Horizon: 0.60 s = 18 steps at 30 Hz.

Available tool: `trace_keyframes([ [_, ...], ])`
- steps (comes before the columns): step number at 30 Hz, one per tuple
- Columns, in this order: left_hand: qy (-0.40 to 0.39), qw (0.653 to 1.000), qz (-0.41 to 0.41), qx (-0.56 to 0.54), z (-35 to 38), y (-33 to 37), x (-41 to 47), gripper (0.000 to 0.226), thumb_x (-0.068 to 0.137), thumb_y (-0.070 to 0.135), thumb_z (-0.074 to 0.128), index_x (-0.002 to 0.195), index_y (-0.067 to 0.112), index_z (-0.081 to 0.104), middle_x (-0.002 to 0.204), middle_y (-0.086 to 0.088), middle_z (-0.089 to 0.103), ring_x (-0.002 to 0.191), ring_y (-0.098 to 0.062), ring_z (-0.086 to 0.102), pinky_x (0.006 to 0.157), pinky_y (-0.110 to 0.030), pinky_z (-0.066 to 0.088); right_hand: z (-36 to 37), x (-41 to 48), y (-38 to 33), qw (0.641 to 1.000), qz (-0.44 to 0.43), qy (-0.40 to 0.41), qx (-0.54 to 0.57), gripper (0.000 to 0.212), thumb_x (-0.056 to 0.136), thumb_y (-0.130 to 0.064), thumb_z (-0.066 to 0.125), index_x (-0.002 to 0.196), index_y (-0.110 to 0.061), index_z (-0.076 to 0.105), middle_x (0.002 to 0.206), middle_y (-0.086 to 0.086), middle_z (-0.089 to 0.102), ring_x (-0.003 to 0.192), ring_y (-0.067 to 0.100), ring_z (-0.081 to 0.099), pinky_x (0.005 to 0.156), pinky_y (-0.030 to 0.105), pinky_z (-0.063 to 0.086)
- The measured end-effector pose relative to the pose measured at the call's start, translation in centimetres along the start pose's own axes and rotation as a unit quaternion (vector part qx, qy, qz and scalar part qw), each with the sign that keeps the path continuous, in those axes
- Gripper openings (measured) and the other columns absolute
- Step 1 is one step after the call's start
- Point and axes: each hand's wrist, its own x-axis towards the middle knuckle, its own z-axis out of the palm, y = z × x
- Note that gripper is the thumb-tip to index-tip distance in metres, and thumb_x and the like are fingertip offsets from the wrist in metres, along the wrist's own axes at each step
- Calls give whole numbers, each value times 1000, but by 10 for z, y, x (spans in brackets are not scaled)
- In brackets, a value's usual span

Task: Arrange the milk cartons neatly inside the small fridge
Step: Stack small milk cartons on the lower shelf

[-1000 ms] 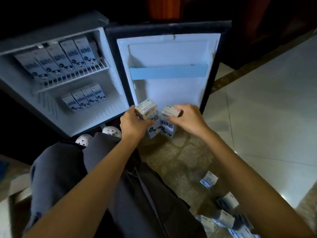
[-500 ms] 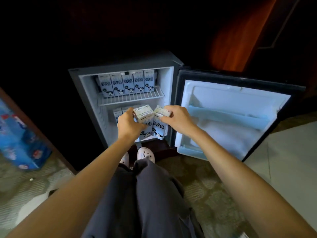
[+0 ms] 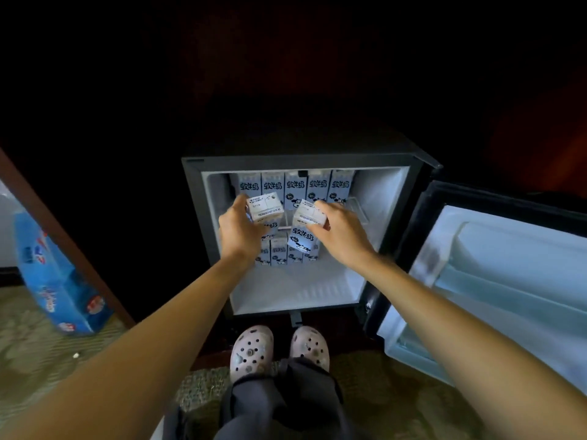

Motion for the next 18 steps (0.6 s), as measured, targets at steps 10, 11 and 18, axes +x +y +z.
trace_keyframes([
  [10, 14, 1000, 10, -9, 22, -28, 55, 36, 80, -8, 64, 113, 4, 55, 113, -12, 66, 102, -26, 63, 85, -30, 53, 32, 44, 2, 996, -64, 48, -47, 44, 89, -11, 57, 131, -4, 46, 120, 13, 56, 110, 25, 54, 88, 26, 45],
  [11, 12, 1000, 10, -6, 23, -30, 59, 37, 80, -9, 64, 114, 3, 55, 113, -12, 66, 103, -27, 63, 84, -29, 52, 35, 47, 2, 996, -60, 56, -39, 42, 89, -11, 57, 129, -4, 48, 118, 14, 57, 108, 25, 55, 87, 26, 46],
  [18, -7, 1000, -14, 3, 29, -39, 86, 43, 77, -7, 67, 116, 8, 55, 114, -10, 66, 105, -27, 63, 92, -40, 53, 48, 74, 3, 996, -24, 40, 72, 46, 86, 0, 59, 130, -8, 50, 121, 11, 57, 108, 22, 55, 85, 19, 48],
])
